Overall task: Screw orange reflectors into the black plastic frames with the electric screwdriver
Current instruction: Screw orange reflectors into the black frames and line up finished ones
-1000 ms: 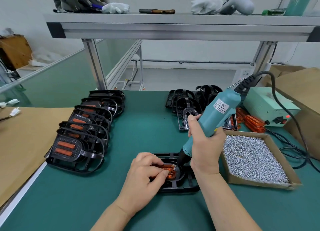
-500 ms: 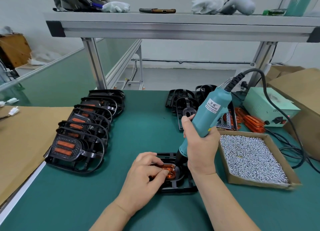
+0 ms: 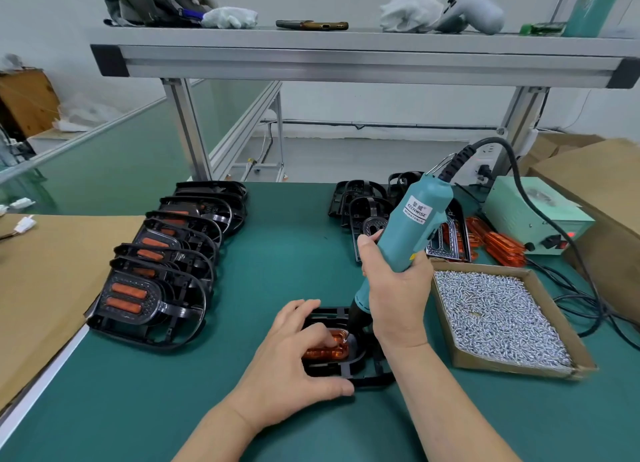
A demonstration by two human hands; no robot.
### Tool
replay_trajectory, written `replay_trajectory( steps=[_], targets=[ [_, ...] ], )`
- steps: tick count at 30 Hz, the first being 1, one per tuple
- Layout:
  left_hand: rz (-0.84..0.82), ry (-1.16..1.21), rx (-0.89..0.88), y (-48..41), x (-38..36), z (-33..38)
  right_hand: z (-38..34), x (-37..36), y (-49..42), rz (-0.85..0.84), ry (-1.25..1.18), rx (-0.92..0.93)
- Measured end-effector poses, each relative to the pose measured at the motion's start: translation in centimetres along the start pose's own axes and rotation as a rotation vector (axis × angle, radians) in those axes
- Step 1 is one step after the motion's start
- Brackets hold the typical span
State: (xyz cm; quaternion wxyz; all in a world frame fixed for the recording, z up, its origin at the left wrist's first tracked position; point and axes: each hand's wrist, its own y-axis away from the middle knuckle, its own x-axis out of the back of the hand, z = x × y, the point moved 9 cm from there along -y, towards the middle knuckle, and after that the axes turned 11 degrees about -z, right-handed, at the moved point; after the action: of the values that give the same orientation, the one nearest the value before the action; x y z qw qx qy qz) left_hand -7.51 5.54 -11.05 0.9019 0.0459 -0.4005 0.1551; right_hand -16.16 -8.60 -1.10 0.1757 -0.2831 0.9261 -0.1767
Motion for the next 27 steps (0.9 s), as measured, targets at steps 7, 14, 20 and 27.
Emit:
replay_trajectory(
  steps=[7,14,20,27],
  targets=[
    [0.017,0.006,-0.021,0.0,0.2,0.2,0.4,-0.2,0.0,-0.017,-0.009,-0.031],
    [0.020,0.025,-0.021,0.0,0.3,0.5,0.3,-1.2,0.2,-0.129,-0.024,-0.039],
    [0.020,0.023,-0.015,0.0,0.4,0.5,0.5,-1.5,0.2,-0.161,-0.047,-0.077],
    [0.035,0.011,-0.020,0.1,0.4,0.4,0.4,-2.0,0.3,-0.144,-0.029,-0.043]
  ],
)
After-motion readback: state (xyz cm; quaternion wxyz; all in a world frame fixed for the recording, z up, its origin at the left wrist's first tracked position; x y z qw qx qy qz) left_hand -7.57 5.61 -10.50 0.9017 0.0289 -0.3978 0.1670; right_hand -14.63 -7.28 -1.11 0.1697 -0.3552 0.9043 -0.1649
